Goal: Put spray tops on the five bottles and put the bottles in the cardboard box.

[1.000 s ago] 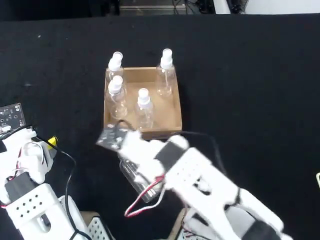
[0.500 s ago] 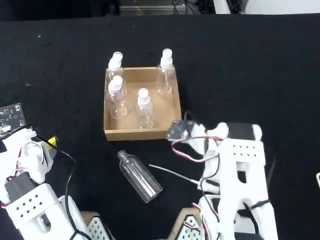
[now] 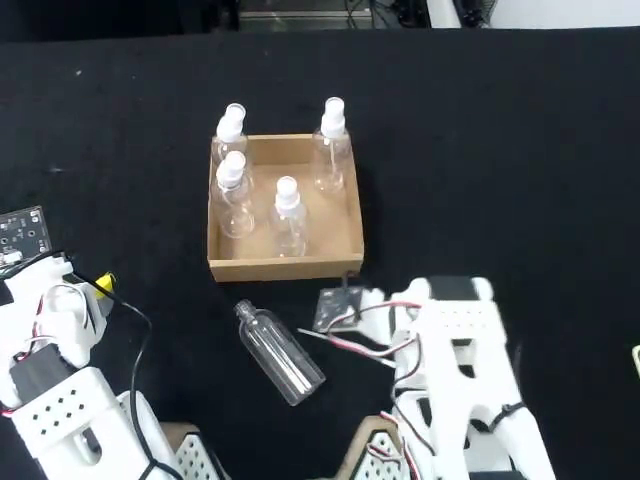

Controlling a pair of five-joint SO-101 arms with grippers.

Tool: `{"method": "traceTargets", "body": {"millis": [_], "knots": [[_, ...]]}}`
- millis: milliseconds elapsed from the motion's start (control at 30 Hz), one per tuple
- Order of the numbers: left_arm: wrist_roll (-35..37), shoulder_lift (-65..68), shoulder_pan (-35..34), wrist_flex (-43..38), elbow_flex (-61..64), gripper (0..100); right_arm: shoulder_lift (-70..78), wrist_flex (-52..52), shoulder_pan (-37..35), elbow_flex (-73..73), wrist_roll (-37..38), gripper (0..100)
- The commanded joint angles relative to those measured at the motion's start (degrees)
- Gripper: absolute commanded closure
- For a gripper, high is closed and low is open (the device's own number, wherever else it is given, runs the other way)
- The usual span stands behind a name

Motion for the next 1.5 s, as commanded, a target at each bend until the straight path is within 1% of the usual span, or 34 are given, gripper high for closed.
{"method": "traceTargets", "body": {"millis": [0,133,233,367,433,533,567,633,700,800,933,1067,1167,1233,1333,1400,1467], "knots": [[0.6,-0.7,0.0,-0.8,-1.4,70,-0.8,-6.2,-2.8,4.8,-1.8,73.3],[0.5,-0.7,-0.1,-0.7,-1.2,70,-0.6,-14.6,-2.5,9.2,-2.0,73.3],[0.5,-0.7,-0.1,-0.7,-1.2,70,-0.8,-14.8,-2.5,9.3,-2.6,73.4],[0.5,-0.7,-0.1,-0.7,-1.3,70,-0.5,-17.0,-2.3,9.5,-8.1,75.1],[0.6,-0.7,-0.1,-0.7,-1.4,70,-0.5,-17.3,-1.2,9.2,-8.5,82.1],[0.6,-0.7,-0.5,-0.7,-1.4,70,-0.7,-17.1,1.5,7.3,-8.5,98.1],[0.5,-0.7,-0.5,-0.7,-1.4,70,-0.7,-16.9,2.7,6.1,-8.5,99.0],[0.5,-0.7,-0.5,-0.7,-1.3,70,-0.7,-14.3,5.8,2.4,-8.5,96.9],[0.5,-0.7,-0.5,-0.7,-1.3,70,-0.7,-9.9,7.9,-3.2,-8.5,98.9],[0.6,-0.7,0.0,-0.7,-1.3,70,-0.6,-2.9,10.5,-12.2,-8.7,98.8],[0.6,-0.7,0.0,-0.7,-1.4,70,-0.5,0.7,11.2,-20.6,-12.2,98.8],[0.6,-0.7,-0.1,-0.7,-1.3,70,-0.7,1.4,9.4,-22.0,-14.0,98.8],[0.5,-0.7,-0.2,-0.7,-1.3,70,-0.8,1.3,6.6,-22.9,-19.7,98.8],[0.5,-0.7,-0.3,-0.7,-1.4,70,-0.5,1.4,5.5,-23.5,-22.0,98.8],[0.5,-0.7,-0.3,-0.7,-1.2,70,-0.5,1.0,4.9,-23.5,-22.8,98.7],[0.5,-0.7,-0.3,-0.7,-1.1,70,-0.6,-1.7,5.3,-23.5,-25.1,98.6],[0.5,-0.7,-0.3,-0.7,-1.1,70,-0.5,-6.9,5.8,-23.5,-29.2,98.5]]}}
